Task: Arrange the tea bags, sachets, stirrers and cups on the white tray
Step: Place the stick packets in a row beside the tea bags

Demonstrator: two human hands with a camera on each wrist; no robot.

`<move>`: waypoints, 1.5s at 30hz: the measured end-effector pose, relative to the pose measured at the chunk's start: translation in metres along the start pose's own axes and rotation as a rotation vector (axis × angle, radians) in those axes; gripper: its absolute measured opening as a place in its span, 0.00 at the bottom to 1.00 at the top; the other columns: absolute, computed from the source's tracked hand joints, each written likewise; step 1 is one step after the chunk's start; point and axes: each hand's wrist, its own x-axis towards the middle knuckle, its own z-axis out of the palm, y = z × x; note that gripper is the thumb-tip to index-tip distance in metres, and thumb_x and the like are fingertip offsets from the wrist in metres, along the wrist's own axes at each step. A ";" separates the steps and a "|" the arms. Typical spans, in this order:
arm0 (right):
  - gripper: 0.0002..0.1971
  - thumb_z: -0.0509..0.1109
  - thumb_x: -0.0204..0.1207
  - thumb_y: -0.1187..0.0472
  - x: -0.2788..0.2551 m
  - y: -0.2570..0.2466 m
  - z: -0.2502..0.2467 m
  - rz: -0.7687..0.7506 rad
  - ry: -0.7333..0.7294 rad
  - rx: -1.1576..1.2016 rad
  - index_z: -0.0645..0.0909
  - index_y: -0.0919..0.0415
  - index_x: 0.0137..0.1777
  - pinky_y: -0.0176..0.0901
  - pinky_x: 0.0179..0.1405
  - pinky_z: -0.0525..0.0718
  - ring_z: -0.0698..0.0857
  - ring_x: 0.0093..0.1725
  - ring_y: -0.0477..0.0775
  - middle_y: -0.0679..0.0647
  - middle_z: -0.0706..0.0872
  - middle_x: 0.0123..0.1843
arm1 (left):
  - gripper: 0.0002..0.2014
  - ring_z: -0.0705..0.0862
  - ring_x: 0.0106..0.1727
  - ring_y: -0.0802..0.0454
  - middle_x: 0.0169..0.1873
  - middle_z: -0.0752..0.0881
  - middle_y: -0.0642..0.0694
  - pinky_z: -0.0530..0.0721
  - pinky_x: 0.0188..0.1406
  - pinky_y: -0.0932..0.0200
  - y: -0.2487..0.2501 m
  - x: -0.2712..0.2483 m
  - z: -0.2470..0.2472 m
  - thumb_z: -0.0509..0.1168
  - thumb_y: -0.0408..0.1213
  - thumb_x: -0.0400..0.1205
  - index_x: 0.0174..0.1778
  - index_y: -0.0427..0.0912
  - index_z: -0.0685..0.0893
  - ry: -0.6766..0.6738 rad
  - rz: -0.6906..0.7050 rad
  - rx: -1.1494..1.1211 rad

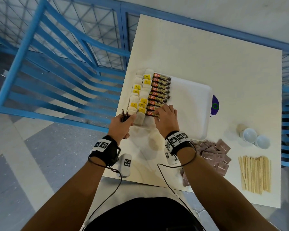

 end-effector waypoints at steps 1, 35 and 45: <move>0.05 0.73 0.76 0.62 0.000 0.000 0.000 0.006 0.000 0.002 0.85 0.58 0.51 0.54 0.58 0.76 0.77 0.57 0.60 0.53 0.83 0.52 | 0.12 0.69 0.25 0.55 0.36 0.82 0.45 0.69 0.18 0.62 0.000 0.000 0.000 0.74 0.44 0.82 0.47 0.38 0.86 -0.005 -0.006 -0.003; 0.04 0.73 0.81 0.55 -0.006 -0.020 -0.035 0.217 -0.145 0.638 0.89 0.53 0.50 0.34 0.42 0.81 0.83 0.33 0.38 0.40 0.86 0.33 | 0.14 0.91 0.61 0.36 0.60 0.90 0.32 0.89 0.60 0.39 0.004 -0.005 0.011 0.62 0.32 0.90 0.69 0.32 0.83 -0.393 -0.037 -0.160; 0.09 0.76 0.80 0.62 -0.012 -0.012 -0.058 0.337 -0.200 1.137 0.87 0.68 0.53 0.58 0.44 0.90 0.91 0.39 0.70 0.65 0.92 0.41 | 0.04 0.82 0.29 0.50 0.40 0.86 0.39 0.76 0.24 0.59 0.004 -0.003 0.019 0.63 0.28 0.89 0.52 0.37 0.83 -0.223 -0.085 -0.176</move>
